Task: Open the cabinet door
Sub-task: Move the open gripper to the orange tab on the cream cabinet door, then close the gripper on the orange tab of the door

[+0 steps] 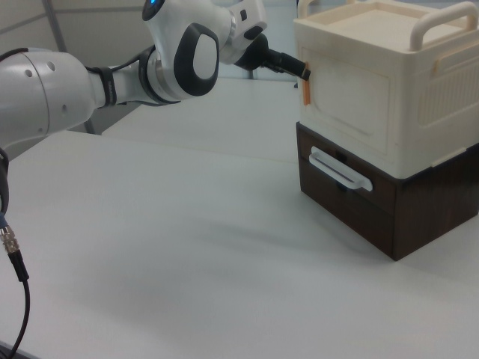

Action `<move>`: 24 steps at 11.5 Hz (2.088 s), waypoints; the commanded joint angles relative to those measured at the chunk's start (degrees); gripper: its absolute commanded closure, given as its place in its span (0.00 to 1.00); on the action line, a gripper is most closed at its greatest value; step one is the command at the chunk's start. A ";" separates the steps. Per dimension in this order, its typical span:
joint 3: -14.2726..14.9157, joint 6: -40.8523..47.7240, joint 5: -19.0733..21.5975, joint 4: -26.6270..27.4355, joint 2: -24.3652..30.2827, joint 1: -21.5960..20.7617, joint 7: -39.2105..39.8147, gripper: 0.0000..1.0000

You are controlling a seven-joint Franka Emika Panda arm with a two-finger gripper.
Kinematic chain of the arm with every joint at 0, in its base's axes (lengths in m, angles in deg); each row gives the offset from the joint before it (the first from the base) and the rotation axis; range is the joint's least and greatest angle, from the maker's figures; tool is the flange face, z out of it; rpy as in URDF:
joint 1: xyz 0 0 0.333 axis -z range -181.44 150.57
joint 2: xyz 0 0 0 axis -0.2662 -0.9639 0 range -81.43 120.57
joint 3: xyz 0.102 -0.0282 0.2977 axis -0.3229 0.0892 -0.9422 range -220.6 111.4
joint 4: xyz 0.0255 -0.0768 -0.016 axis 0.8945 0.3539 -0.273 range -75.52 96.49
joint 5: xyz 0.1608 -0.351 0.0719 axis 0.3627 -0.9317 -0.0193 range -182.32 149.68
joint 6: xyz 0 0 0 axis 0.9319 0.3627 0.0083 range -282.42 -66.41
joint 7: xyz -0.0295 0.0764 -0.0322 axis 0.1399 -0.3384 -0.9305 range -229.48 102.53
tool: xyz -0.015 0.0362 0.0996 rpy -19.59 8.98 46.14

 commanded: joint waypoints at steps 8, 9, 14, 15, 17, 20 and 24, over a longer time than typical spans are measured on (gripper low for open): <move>1.27 -4.38 -6.84 -10.12 -9.25 -0.87 -8.07 0.02; 1.27 -4.38 -6.93 -10.13 -9.69 -0.87 -8.07 0.03; 2.50 -4.29 -6.93 -10.13 -10.31 -0.96 -8.07 0.29; 2.50 -4.38 -6.93 -10.13 -10.31 -0.87 -8.07 0.35; 3.20 -4.29 -6.93 -10.13 -10.23 -0.78 -8.07 0.40; 3.38 -4.29 -7.02 -9.34 -10.05 -0.96 -7.89 0.46; 3.12 -4.21 -9.57 -6.45 -8.38 -1.22 -7.80 0.65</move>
